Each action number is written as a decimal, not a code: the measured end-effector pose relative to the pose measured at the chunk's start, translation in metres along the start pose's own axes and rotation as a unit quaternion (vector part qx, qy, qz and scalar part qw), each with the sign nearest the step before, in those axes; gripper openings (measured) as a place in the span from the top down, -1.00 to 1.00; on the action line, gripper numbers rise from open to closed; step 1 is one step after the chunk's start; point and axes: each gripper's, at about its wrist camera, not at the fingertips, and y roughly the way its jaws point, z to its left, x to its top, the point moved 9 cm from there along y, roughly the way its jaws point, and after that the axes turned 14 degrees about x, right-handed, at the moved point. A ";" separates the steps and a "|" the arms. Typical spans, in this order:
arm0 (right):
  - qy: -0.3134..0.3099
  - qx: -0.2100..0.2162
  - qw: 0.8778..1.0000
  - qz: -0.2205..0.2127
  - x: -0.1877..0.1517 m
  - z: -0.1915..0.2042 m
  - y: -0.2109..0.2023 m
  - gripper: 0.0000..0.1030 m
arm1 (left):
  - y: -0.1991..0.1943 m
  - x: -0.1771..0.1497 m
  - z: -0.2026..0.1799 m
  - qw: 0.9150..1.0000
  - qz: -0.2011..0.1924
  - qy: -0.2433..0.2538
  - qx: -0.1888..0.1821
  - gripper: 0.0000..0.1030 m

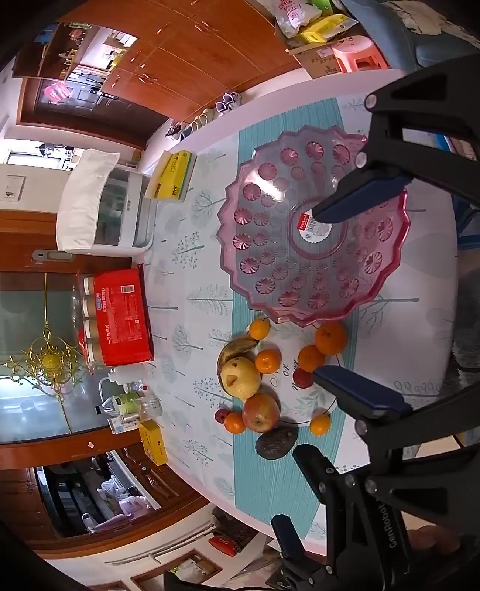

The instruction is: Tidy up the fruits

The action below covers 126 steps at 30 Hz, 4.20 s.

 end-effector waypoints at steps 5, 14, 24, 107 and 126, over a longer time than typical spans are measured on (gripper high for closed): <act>0.002 0.005 1.000 0.000 -0.001 0.001 0.000 -0.56 | 0.003 -0.010 0.004 1.000 0.003 -0.001 -0.003 -0.98; 0.003 0.004 1.000 0.004 -0.009 0.001 0.006 -0.56 | 0.004 -0.011 0.000 1.000 0.017 0.007 -0.004 -0.98; 0.005 0.006 1.000 0.008 -0.008 -0.002 0.003 -0.56 | 0.003 -0.011 -0.006 1.000 0.017 0.010 -0.007 -0.98; 0.055 -0.029 0.998 -0.023 0.036 0.047 0.004 -0.55 | -0.003 0.053 0.068 0.997 -0.060 0.037 -0.040 -0.98; 0.128 -0.042 0.991 0.009 0.042 0.078 0.100 -0.55 | 0.125 0.063 0.120 0.990 0.021 0.105 -0.096 -0.98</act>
